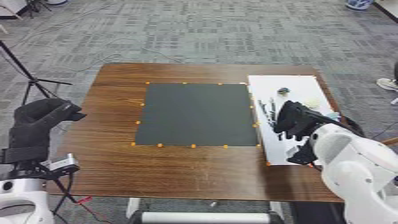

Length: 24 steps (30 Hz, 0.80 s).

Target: Arrange flowers

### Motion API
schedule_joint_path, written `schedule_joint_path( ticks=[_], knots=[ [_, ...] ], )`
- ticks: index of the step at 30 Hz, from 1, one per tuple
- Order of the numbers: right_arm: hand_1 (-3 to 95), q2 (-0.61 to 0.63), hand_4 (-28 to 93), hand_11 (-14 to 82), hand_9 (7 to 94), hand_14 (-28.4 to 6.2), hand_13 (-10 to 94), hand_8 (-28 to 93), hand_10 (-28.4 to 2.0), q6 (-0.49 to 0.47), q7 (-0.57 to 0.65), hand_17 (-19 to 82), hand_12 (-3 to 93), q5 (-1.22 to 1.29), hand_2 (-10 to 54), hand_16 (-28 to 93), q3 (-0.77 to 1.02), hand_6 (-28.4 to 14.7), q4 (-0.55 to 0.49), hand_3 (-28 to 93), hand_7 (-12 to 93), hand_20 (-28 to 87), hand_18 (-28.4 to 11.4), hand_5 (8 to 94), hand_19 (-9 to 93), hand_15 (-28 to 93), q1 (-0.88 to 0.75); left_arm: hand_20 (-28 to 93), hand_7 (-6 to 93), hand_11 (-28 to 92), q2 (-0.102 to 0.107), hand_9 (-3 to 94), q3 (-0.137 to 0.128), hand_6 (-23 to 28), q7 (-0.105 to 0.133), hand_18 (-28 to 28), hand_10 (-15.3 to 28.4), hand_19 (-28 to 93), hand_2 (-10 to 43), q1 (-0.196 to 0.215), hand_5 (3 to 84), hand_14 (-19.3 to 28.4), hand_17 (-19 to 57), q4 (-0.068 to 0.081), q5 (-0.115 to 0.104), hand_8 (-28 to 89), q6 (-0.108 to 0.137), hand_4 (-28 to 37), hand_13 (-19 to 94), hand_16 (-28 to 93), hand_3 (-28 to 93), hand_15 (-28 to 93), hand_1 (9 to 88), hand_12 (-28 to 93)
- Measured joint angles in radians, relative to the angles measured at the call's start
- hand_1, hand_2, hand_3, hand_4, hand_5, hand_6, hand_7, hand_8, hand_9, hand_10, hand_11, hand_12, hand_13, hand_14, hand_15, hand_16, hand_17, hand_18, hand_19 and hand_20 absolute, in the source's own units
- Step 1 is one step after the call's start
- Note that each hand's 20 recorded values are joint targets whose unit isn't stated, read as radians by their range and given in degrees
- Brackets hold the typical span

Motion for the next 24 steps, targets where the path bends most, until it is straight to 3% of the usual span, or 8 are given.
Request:
schedule_joint_path(
  ticks=[4, 7, 10, 13, 15, 18, 21, 24],
  knots=[
    [60.0, -0.008, -7, 35.7, 92.9, -0.7, 94, 29, -10.0, -0.004, 0.0, 75, 31.8, 0.05, -9.5, 27, -0.034, -2.8, 0.004, 56, 27, 41, -7.4, 76.9, 93, 61, 0.058, 28, 37.3, 43, 0.017, 65.4, -0.016, 2.5, -0.003, 12.9, 12.6, 13, -5.6, 0.011, 63.1, 18.8, 14.7, 0.003, -0.006, 20, 0.001, -9.7, 55, 5, 57, 41, 43.4, 28],
    [60.4, -0.028, -7, 35.3, 93.0, -0.6, 94, 29, -10.2, -0.01, 0.002, 75, 31.5, 0.089, -9.5, 27, -0.086, -3.1, 0.026, 56, 27, 41, -7.1, 77.1, 93, 61, 0.115, 28, 36.3, 41, 0.056, 64.8, -0.029, 1.8, -0.003, 12.9, 13.3, 13, -2.7, 0.017, 63.3, 18.8, 15.1, 0.027, -0.027, 14, 0.011, -14.6, 53, 5, 61, 38, 38.8, 27],
    [60.7, -0.066, -6, 34.5, 93.4, -0.6, 94, 29, -10.4, -0.011, 0.001, 75, 30.7, 0.118, -9.5, 27, -0.153, -3.3, 0.069, 55, 27, 41, -7.0, 77.3, 93, 61, 0.182, 27, 33.7, 35, 0.112, 62.5, -0.032, 1.2, 0.007, 12.5, 13.5, 13, 4.0, 0.014, 62.5, 18.3, 15.5, 0.076, -0.07, -6, 0.056, -19.9, 50, 4, 65, 33, 34.4, 24],
    [60.5, -0.117, -6, 34.2, 93.5, -0.7, 94, 29, -10.5, -0.011, -0.003, 75, 30.3, 0.119, -9.5, 27, -0.226, -3.3, 0.123, 56, 27, 41, -6.9, 77.5, 93, 61, 0.251, 26, 29.0, 29, 0.162, 60.5, -0.02, 1.8, 0.023, 11.9, 13.6, 12, 11.0, -0.012, 61.5, 17.2, 15.7, 0.142, -0.114, -8, 0.141, -24.7, 48, 2, 66, 27, 32.5, 22],
    [60.5, -0.154, -6, 34.1, 93.6, -0.6, 94, 29, -10.6, -0.011, -0.005, 75, 30.0, 0.114, -9.5, 26, -0.273, -3.3, 0.161, 56, 27, 41, -7.0, 77.6, 93, 61, 0.294, 26, 26.6, 27, 0.183, 59.2, -0.011, 1.6, 0.028, 11.5, 13.9, 10, 15.5, -0.043, 60.3, 16.5, 15.6, 0.188, -0.16, -8, 0.181, -27.5, 46, 1, 67, 24, 30.5, 20],
    [60.0, -0.21, -6, 33.9, 93.7, -0.7, 94, 29, -10.9, -0.011, -0.006, 75, 29.5, 0.104, -9.5, 26, -0.334, -3.3, 0.212, 57, 27, 42, -6.9, 78.0, 93, 61, 0.35, 25, 26.0, 26, 0.2, 59.1, -0.002, 1.2, 0.026, 11.3, 13.7, 9, 21.4, -0.094, 59.9, 15.6, 15.2, 0.241, -0.219, -8, 0.187, -28.1, 45, 0, 65, 21, 29.2, 19],
    [59.9, -0.268, -7, 33.9, 93.7, -0.7, 94, 28, -11.3, -0.01, -0.005, 75, 28.7, 0.093, -9.5, 26, -0.374, -3.5, 0.254, 57, 27, 41, -6.8, 78.4, 93, 62, 0.387, 24, 23.1, 22, 0.215, 56.9, 0.012, 0.8, 0.017, 10.8, 13.5, 8, 24.3, -0.134, 56.8, 14.4, 14.5, 0.273, -0.218, -8, 0.186, -28.2, 43, -1, 65, 17, 28.2, 17],
    [60.0, -0.33, -7, 33.8, 93.7, -0.8, 94, 28, -11.8, -0.009, -0.004, 75, 27.0, 0.075, -9.5, 26, -0.401, -3.6, 0.29, 57, 26, 41, -6.7, 79.0, 93, 62, 0.406, 24, 22.0, 21, 0.23, 55.7, 0.026, 1.0, 0.012, 10.4, 13.3, 8, 23.6, -0.157, 55.4, 13.7, 13.9, 0.28, -0.22, -8, 0.193, -28.2, 42, -1, 66, 15, 27.5, 16]
  ],
)
